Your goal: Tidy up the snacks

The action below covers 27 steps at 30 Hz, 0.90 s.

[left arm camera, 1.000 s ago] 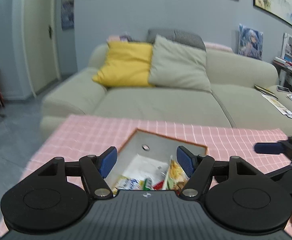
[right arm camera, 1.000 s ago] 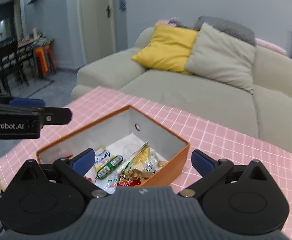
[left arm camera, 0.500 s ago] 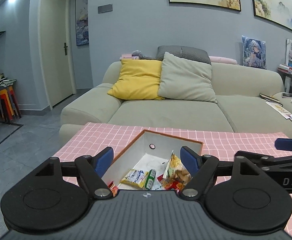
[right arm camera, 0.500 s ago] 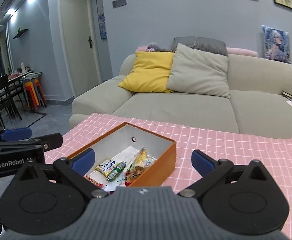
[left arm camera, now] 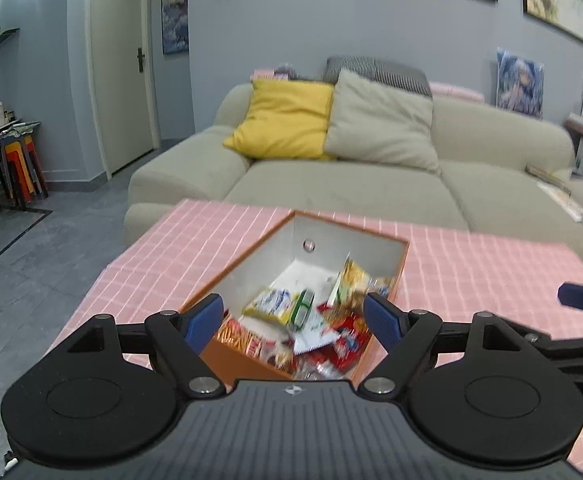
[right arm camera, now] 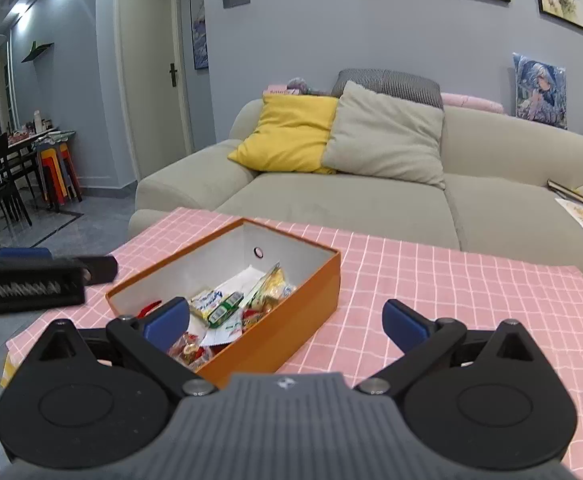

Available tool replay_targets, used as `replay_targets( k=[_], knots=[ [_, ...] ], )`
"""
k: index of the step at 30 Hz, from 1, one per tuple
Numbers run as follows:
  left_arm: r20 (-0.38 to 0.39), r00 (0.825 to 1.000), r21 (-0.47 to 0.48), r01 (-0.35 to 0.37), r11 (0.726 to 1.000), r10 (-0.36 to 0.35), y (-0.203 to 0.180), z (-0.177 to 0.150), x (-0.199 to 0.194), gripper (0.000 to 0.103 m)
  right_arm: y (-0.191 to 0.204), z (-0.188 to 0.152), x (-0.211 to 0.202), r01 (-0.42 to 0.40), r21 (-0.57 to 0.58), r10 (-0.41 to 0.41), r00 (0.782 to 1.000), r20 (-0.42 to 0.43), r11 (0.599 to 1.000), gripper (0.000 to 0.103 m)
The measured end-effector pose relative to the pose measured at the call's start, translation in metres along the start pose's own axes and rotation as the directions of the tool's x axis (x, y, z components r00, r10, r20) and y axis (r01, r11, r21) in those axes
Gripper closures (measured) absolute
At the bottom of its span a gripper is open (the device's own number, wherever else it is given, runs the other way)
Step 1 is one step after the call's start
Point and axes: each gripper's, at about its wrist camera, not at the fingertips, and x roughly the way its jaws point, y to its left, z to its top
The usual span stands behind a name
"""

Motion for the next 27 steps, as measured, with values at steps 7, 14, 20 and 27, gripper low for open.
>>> replay_targets(
  k=[7, 14, 20, 27],
  knots=[
    [-0.081, 0.997, 0.014, -0.017, 1.000, 0.018, -0.002, -0.016, 0.011, 0.010, 0.003, -0.014, 0.020, 0.004, -0.003, -0.004, 0.997, -0.083, 1.000, 0.004],
    [-0.098, 0.995, 0.018, -0.022, 1.000, 0.024, -0.002, -0.018, 0.010, 0.010, 0.003, -0.019, 0.024, 0.013, 0.015, -0.012, 0.995, -0.101, 1.000, 0.004],
    [-0.106, 0.994, 0.022, -0.025, 0.999, 0.027, -0.002, -0.016, 0.011, 0.010, 0.003, -0.018, 0.025, 0.020, 0.022, -0.018, 0.994, -0.107, 1.000, 0.004],
    [-0.108, 0.994, 0.021, -0.026, 0.999, 0.028, -0.002, -0.015, 0.011, 0.010, 0.003, -0.018, 0.024, 0.021, 0.023, -0.019, 0.994, -0.104, 1.000, 0.004]
  ],
)
